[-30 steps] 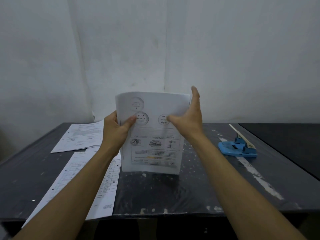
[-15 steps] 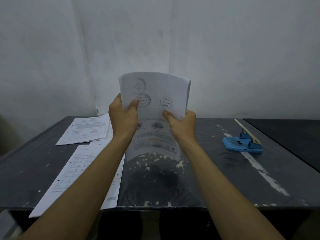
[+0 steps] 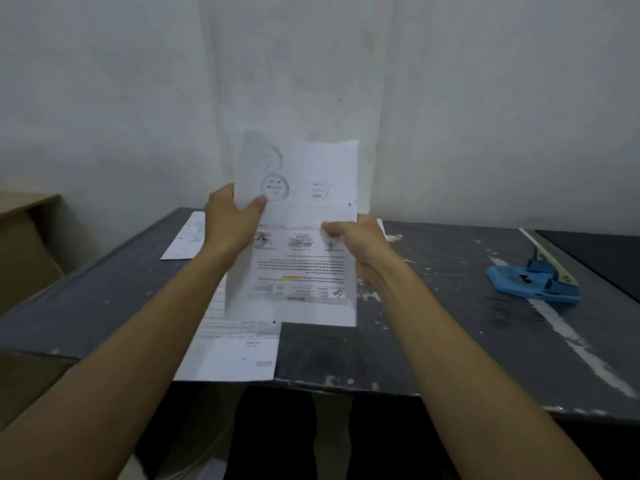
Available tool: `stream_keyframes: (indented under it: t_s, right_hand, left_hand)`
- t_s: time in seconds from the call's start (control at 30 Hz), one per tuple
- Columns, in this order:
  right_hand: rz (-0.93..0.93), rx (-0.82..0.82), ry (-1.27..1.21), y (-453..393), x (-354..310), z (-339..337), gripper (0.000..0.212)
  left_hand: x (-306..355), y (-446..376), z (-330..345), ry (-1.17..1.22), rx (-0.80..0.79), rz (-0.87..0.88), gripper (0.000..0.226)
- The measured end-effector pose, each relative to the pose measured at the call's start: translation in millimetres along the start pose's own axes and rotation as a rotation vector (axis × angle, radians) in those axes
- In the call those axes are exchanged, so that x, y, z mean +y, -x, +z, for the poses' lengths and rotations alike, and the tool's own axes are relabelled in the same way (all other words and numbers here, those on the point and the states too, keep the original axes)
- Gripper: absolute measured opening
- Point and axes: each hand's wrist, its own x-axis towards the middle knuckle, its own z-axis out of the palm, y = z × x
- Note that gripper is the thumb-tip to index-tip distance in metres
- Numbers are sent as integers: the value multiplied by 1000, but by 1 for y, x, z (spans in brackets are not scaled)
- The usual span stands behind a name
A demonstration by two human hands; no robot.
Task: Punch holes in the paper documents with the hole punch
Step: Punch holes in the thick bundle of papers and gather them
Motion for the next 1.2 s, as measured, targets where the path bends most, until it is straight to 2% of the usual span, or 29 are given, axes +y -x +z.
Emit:
stream_keyframes:
  t_s: [0.17,0.2,0.27,0.3,0.47,0.67,0.73,0.83,0.9,1.0,1.2]
  right_hand:
    - [215,-69,59,-1,26,53,40]
    - [247,-92,71,0,31,62,40]
    - [263,-115,142,4,41,75,19]
    - [271,-113,181,5,47,81,13]
    - [208,-100,401,4,77,110,25]
    - [106,-42,680,7,95,119,33]
    - [99,-30,719,8,101,118,30]
    - [72,-8,822,12,104,118,13]
    - [64,-4,878,12,104,120,13]
    - [83,-8,916,9,98,123,10]
    - [208,28,785,-3,86,115,30]
  left_hand:
    - [-44,-6,-42,-203,-70,-180,13]
    - [-53,-8,-47,-272,-89,-200,12]
    - [-68,-12,-55,-405,-137,-238,7]
    - [-74,-13,-58,-482,-165,-249,12]
    - [-108,-19,-63,-785,-294,-232,22]
    - [-135,-7,-53,-858,-339,-242,13]
    - [-145,-1,-52,-885,-337,-243,20]
    - [-152,7,-52,-953,-312,-231,35]
    - [-156,6,-51,-1007,-330,-217,43]
    - [-155,2,-51,-1002,-351,-223,46]
    - [-149,-2,-54,-1026,-386,-230,45]
